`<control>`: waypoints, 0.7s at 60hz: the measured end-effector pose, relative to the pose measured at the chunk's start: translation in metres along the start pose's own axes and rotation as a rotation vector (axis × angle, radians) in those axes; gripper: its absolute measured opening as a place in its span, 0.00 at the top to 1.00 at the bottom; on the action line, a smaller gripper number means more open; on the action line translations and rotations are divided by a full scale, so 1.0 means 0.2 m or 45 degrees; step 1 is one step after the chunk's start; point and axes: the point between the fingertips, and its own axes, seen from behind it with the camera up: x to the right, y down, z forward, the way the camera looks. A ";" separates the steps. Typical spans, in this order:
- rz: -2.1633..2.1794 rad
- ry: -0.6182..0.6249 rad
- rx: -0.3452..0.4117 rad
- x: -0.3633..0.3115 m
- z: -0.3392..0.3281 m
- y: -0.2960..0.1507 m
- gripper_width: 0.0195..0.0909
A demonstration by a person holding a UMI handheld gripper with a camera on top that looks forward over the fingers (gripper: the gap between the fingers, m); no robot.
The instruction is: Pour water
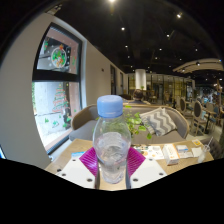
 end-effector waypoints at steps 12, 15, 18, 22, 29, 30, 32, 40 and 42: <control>-0.014 0.031 -0.197 0.21 0.09 0.54 0.80; -0.010 0.023 -0.216 0.23 0.10 0.61 0.80; -0.006 0.017 -0.237 0.24 0.11 0.67 0.79; 0.001 0.002 -0.251 0.23 0.13 0.75 0.79; -0.027 0.005 -0.260 0.25 0.14 0.82 0.79; -0.031 0.013 -0.263 0.25 0.13 0.84 0.77; -0.026 0.015 -0.253 0.24 0.13 0.83 0.74; 0.029 0.046 -0.284 0.27 0.13 0.84 0.56; 0.048 0.052 -0.303 0.26 0.13 0.84 0.52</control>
